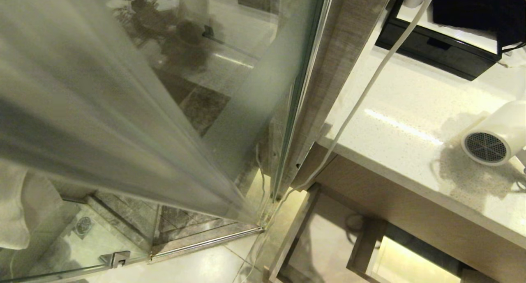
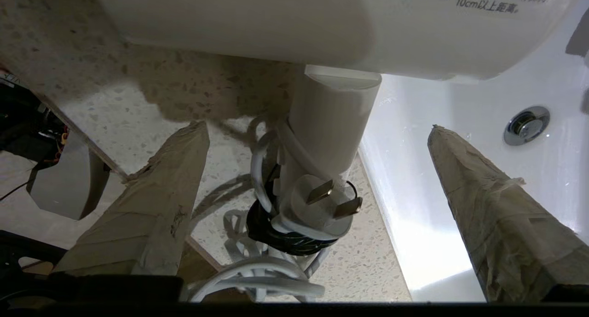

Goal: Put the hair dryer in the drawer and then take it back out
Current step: Pick up the hairdryer

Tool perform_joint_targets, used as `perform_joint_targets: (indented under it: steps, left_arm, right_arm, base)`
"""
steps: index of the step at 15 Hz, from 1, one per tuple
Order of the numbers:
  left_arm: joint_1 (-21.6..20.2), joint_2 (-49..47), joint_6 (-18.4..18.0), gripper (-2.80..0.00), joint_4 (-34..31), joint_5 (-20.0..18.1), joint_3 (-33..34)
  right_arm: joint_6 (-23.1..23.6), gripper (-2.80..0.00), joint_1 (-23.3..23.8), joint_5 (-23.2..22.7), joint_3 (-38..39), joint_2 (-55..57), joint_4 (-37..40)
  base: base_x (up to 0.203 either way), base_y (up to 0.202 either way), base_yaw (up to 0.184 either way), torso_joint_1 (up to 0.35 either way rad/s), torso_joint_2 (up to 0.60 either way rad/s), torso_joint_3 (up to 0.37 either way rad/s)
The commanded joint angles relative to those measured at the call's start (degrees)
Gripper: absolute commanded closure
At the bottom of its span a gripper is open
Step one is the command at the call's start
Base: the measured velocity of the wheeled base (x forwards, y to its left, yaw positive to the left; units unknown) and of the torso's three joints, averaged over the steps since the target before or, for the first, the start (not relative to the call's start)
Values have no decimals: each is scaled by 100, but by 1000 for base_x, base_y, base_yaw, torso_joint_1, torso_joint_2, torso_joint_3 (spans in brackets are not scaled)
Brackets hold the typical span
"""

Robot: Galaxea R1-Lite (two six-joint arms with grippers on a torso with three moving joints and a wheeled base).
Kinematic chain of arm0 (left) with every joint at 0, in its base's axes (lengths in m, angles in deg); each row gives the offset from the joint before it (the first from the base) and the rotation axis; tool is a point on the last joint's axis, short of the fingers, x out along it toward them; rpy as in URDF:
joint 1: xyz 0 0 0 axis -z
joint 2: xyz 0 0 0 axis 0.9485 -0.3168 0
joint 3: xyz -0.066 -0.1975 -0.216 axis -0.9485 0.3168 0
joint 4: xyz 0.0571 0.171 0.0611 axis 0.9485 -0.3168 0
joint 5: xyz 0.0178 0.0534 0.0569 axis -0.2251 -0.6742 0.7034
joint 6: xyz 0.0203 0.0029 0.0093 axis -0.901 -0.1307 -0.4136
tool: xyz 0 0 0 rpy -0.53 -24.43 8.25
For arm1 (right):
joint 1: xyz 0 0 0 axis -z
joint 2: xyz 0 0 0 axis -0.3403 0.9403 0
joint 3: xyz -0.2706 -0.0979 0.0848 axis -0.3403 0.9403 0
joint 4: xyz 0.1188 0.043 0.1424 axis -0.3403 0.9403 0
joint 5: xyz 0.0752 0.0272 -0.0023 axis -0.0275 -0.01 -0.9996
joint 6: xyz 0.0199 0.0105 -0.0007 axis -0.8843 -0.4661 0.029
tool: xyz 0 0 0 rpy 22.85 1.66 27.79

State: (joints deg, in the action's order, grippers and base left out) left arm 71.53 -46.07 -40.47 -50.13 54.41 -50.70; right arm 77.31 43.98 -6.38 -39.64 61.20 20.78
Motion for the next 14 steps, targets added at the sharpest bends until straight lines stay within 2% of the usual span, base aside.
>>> perform_joint_targets:
  steps: [1,10,13,14]
  left_arm:
    - [0,2,0,0,1,0,0]
    - [0,2,0,0,1,1,-8]
    - [0,2,0,0,1,0,0]
    - [0,2,0,0,1,0,0]
  right_arm:
    - [41,-280,65,-49,-76,266,72]
    - [88,-280,61,-407,-150,826,-12]
    - [111,-280,65,-802,-159,871,22]
    - [275,0,61,-821,-121,870,73]
  base:
    - [0,0,0,0,0,0]
    - [0,0,0,0,0,0]
    - [0,0,0,0,0,0]
    - [0,0,0,0,0,0]
